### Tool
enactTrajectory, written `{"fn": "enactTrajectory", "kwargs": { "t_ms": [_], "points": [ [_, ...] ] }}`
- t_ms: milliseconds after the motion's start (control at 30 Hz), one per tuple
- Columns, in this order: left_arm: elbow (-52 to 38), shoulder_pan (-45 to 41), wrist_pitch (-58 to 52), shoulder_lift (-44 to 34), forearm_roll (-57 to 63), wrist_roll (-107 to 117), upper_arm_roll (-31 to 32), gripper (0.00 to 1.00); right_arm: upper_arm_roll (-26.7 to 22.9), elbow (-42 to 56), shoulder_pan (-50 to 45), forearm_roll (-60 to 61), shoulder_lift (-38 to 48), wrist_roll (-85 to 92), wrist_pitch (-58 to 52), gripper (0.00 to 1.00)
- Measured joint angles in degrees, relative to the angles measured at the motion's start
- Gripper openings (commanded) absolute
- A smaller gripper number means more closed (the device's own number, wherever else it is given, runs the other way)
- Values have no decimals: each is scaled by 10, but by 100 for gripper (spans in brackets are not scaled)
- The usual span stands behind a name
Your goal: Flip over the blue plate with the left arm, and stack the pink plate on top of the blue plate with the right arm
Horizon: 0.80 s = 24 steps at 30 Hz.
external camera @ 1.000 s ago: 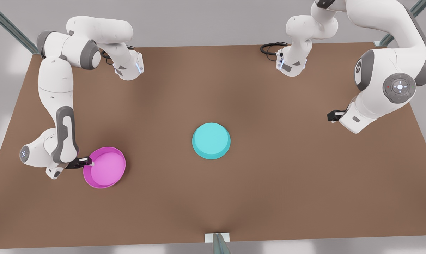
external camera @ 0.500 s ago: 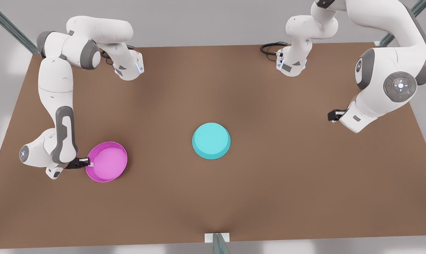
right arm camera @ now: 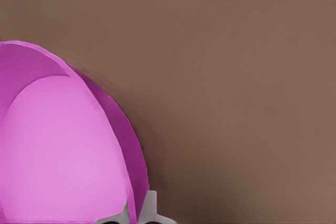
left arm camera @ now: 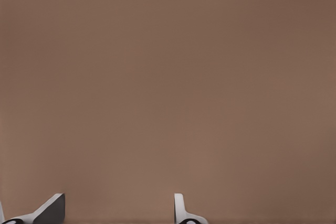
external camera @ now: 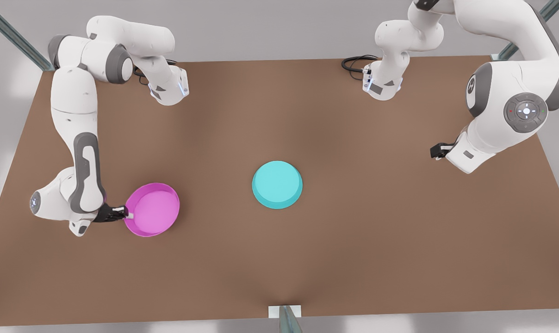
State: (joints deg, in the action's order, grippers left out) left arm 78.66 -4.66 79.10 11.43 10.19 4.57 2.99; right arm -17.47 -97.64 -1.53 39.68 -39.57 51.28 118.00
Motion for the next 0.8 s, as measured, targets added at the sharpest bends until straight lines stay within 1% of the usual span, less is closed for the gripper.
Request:
{"fn": "enactTrajectory", "kwargs": {
  "t_ms": [100,233,333,433,500,800],
  "points": [
    [0,0,0,0,0,0,0,100,10,-10,-8,3,12,-13,-1,21],
    [0,0,0,0,0,0,0,100,38,-22,-22,4,29,-52,9,21],
    [0,0,0,0,0,0,0,100,41,-28,-55,9,42,-97,8,21],
    [-1,0,-1,-2,0,1,0,100,44,-39,-66,25,53,-108,8,21],
    [-1,0,1,0,0,1,0,100,68,-48,-75,24,73,-138,8,21],
    [0,0,3,3,2,0,0,100,68,-74,-140,29,100,-167,29,21]
  ]
}}
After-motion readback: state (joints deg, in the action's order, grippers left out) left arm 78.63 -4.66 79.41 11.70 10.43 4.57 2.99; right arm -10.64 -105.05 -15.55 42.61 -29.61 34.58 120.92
